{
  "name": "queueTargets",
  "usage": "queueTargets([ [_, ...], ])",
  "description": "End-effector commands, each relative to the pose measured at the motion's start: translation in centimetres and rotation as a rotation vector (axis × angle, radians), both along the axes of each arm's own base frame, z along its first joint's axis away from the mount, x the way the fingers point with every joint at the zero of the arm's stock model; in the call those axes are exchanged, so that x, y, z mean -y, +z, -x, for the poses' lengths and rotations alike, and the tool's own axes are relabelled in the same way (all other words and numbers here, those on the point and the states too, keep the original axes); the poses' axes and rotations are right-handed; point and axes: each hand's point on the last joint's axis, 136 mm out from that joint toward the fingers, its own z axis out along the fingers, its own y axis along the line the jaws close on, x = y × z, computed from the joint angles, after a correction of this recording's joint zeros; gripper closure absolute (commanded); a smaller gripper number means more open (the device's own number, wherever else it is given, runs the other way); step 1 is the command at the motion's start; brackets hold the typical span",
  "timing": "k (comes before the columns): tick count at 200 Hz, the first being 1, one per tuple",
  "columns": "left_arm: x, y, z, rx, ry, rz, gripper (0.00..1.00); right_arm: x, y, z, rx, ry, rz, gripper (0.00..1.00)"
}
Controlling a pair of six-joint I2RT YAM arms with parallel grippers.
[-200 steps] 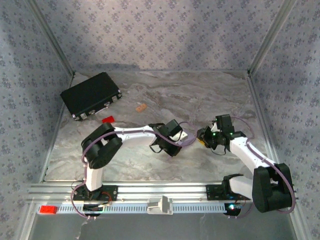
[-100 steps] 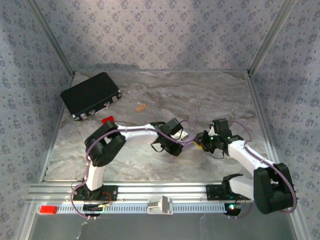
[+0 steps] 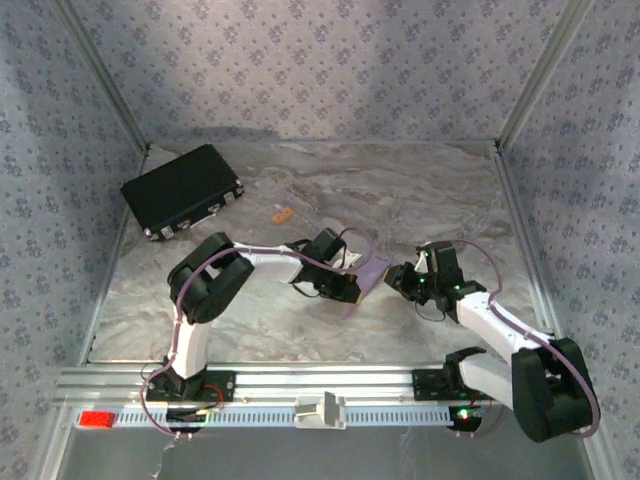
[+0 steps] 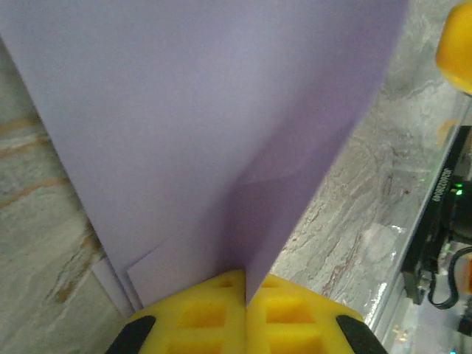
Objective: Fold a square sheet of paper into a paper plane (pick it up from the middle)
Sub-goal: Fold the wing for the fifth time at the center of the table.
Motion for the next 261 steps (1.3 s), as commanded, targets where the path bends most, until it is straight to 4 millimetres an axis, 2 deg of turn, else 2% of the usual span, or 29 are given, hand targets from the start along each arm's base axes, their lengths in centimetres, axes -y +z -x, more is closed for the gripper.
queueTargets([
  [1,0.9,0.7,0.0,-0.058,0.015,0.085,1.0,-1.7,0.8,-0.6,0.045,0.082,-0.055,0.75],
  [29,0.8,0.5,-0.1,-0.086,0.042,0.106,1.0,-3.6,1.4,-1.0,0.083,0.15,-0.105,0.78],
  [55,0.8,0.4,-0.3,-0.116,0.084,0.14,1.0,-4.4,1.7,-1.6,0.103,0.178,-0.112,0.81],
  [142,0.3,0.7,-1.2,-0.209,0.197,0.253,1.0,-5.8,0.5,-2.7,0.085,0.222,-0.135,0.86],
  [261,-1.0,0.5,-2.1,-0.251,0.314,0.276,1.0,-7.3,-0.7,-3.9,0.067,0.274,-0.166,0.88],
])
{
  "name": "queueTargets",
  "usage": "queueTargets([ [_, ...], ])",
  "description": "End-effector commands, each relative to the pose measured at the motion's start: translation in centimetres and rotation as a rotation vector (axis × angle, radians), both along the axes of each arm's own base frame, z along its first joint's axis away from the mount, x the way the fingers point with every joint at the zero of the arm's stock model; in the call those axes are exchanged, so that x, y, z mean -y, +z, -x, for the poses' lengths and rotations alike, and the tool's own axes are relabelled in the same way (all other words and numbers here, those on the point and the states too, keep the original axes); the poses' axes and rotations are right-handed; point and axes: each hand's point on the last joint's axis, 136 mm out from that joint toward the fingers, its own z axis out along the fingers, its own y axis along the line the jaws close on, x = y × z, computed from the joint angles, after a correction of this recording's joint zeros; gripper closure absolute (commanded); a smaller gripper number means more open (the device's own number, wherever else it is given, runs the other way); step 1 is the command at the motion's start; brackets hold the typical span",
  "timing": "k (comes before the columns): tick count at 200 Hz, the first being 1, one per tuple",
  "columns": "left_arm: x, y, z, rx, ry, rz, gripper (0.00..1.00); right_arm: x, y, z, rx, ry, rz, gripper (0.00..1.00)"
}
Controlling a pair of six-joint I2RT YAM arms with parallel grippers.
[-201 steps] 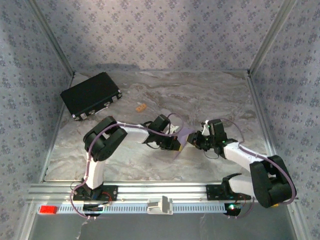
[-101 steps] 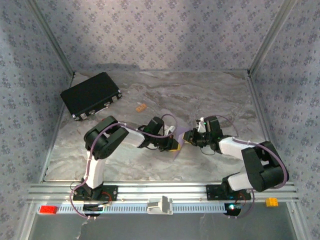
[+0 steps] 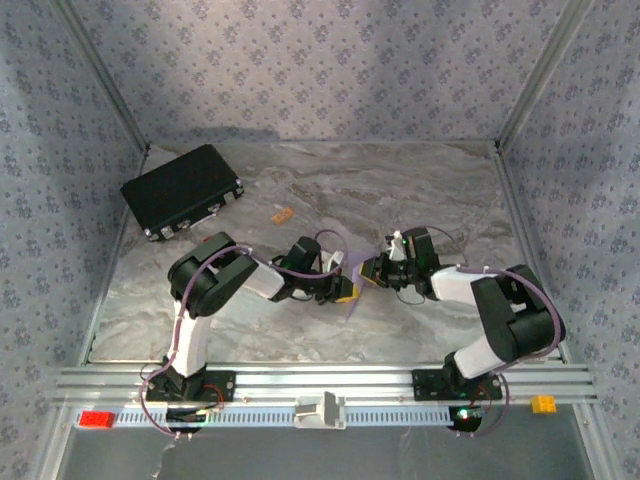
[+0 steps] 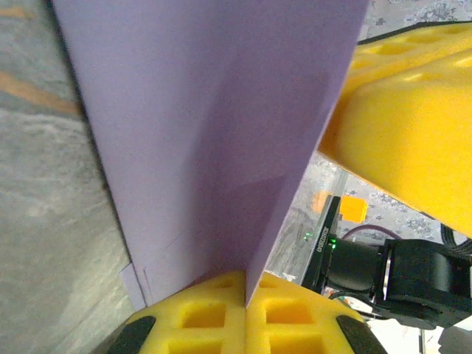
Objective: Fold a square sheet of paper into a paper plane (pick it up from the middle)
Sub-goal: Fold the wing for the fifth time at the center of the table.
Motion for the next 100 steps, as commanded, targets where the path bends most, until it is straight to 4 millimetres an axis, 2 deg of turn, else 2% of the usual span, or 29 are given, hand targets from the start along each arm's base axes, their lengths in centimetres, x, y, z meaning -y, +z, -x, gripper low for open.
queueTargets([
  [1,-0.4,-0.1,-0.6,-0.003,0.037,0.003,1.0,-0.9,0.7,-0.8,0.042,0.039,-0.022,0.88],
  [100,-1.5,-0.6,-1.2,-0.03,0.106,-0.006,1.0,-1.9,0.1,-1.3,0.026,0.06,-0.05,0.88],
])
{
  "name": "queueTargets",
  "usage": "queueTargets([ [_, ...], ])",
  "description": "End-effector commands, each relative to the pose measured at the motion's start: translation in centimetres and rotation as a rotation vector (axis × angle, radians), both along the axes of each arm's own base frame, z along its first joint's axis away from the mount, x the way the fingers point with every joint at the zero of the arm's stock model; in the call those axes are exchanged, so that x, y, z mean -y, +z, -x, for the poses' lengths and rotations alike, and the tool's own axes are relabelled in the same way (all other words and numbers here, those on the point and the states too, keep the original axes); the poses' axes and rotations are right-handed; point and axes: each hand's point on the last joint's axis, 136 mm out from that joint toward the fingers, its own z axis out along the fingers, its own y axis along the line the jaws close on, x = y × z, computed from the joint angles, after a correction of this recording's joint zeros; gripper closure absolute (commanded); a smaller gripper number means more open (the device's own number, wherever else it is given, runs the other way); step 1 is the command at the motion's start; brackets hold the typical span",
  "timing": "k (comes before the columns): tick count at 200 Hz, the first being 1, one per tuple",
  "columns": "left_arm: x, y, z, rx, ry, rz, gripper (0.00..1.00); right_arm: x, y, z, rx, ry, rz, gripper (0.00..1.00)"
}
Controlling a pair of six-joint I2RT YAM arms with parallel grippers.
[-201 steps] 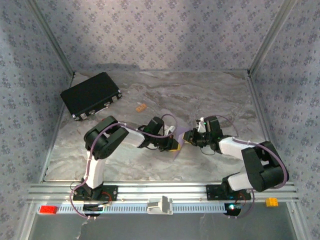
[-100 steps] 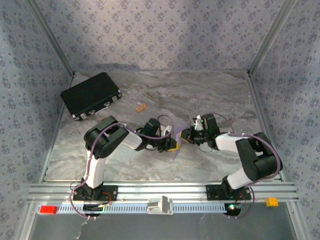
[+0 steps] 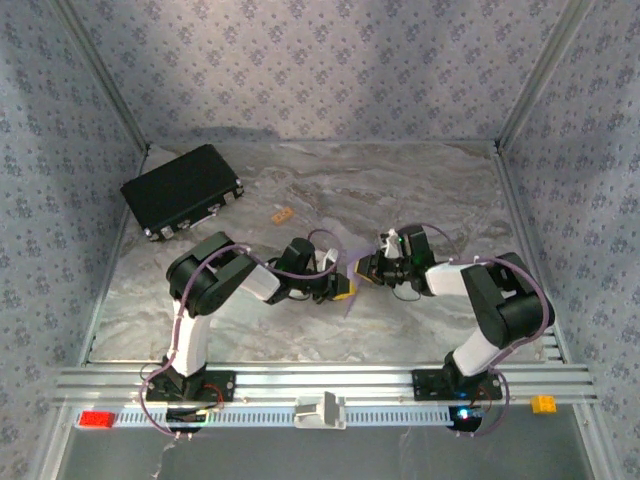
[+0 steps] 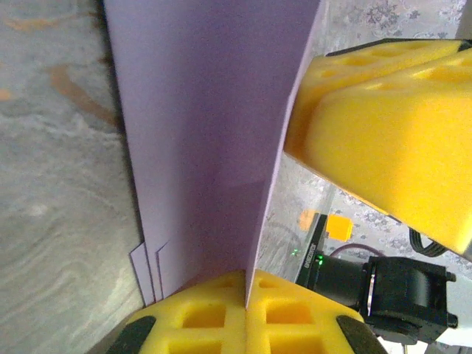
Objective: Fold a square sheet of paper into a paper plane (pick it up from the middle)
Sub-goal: Fold the wing for the fifth time at the center of the table.
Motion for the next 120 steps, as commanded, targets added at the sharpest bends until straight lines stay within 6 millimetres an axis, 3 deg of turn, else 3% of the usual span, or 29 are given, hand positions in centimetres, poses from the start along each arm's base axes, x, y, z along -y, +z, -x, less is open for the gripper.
queueTargets([
  [1,-0.8,-0.8,-0.3,-0.013,0.035,-0.032,1.0,-0.8,0.4,-0.4,0.016,0.027,-0.019,0.88],
  [120,-1.7,-2.7,-0.3,-0.065,0.063,-0.11,1.0,-0.8,-1.2,-0.8,-0.014,0.02,0.014,0.88],
])
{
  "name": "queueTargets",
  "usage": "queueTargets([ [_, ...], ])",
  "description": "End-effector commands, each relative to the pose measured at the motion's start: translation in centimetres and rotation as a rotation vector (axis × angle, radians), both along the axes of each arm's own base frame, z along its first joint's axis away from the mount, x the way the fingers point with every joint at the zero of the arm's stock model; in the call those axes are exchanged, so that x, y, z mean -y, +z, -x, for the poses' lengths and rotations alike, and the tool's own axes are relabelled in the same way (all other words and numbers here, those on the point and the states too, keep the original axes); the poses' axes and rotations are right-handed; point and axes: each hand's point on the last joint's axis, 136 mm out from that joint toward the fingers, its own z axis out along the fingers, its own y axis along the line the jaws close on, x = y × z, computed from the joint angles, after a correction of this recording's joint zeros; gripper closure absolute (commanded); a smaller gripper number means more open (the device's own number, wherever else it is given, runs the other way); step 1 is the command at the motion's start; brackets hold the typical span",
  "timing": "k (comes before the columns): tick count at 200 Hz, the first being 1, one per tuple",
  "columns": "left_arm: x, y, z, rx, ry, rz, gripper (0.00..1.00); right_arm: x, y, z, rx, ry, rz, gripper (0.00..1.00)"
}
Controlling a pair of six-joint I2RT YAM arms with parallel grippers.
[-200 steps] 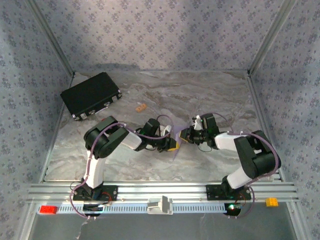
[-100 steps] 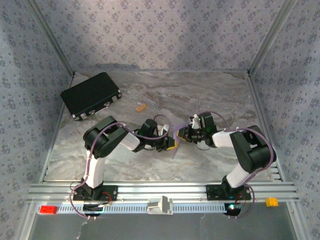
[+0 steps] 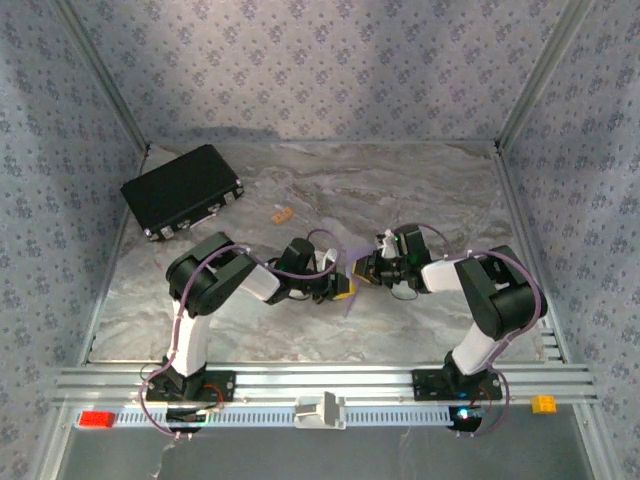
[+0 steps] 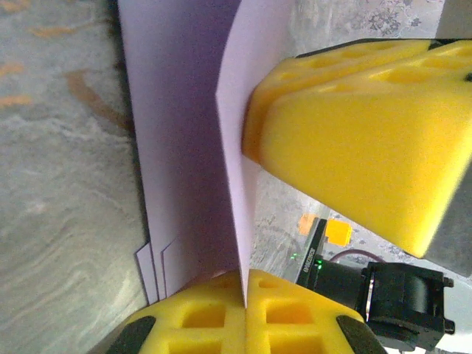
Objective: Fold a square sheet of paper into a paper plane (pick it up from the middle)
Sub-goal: Fold the wing for the fifth time at the center of the table.
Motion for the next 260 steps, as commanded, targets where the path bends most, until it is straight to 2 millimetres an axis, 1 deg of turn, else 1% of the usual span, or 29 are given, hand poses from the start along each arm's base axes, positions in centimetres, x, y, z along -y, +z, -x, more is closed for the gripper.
queueTargets([
  [1,-1.6,-2.5,-0.1,-0.058,0.047,-0.1,1.0,-0.2,-0.2,-0.7,0.015,0.005,0.01,0.88],
  [37,-2.2,-3.3,0.0,-0.078,0.06,-0.139,1.0,-0.1,-0.9,-0.7,-0.005,0.0,0.027,0.88],
  [92,-2.8,-4.1,0.1,-0.089,0.063,-0.194,1.0,0.8,-3.8,0.2,-0.082,-0.019,0.097,0.88],
  [108,-3.1,-4.1,0.2,-0.085,0.063,-0.217,0.96,1.0,-4.2,0.5,-0.096,-0.023,0.109,0.89],
  [116,-3.4,-4.1,0.2,-0.08,0.062,-0.231,0.91,1.2,-4.4,0.6,-0.103,-0.028,0.118,0.89],
  [120,-3.5,-4.0,0.3,-0.077,0.061,-0.238,0.91,1.2,-4.5,0.7,-0.105,-0.03,0.123,0.89],
  [151,-3.9,-3.4,1.0,-0.041,0.012,-0.29,0.8,1.3,-4.5,0.7,-0.107,-0.033,0.126,0.89],
  [177,-3.5,-2.9,1.9,-0.03,-0.041,-0.292,0.77,1.2,-4.5,0.7,-0.108,-0.033,0.127,0.89],
  [204,-3.2,-2.5,2.3,-0.022,-0.074,-0.293,0.73,1.1,-4.5,0.7,-0.11,-0.032,0.129,0.89],
  [235,-3.3,-2.5,2.6,-0.003,-0.104,-0.334,0.71,1.1,-4.5,0.7,-0.113,-0.032,0.13,0.89],
  [260,-3.1,-2.2,2.9,0.02,-0.139,-0.355,0.73,1.1,-4.6,0.8,-0.115,-0.032,0.132,0.89],
])
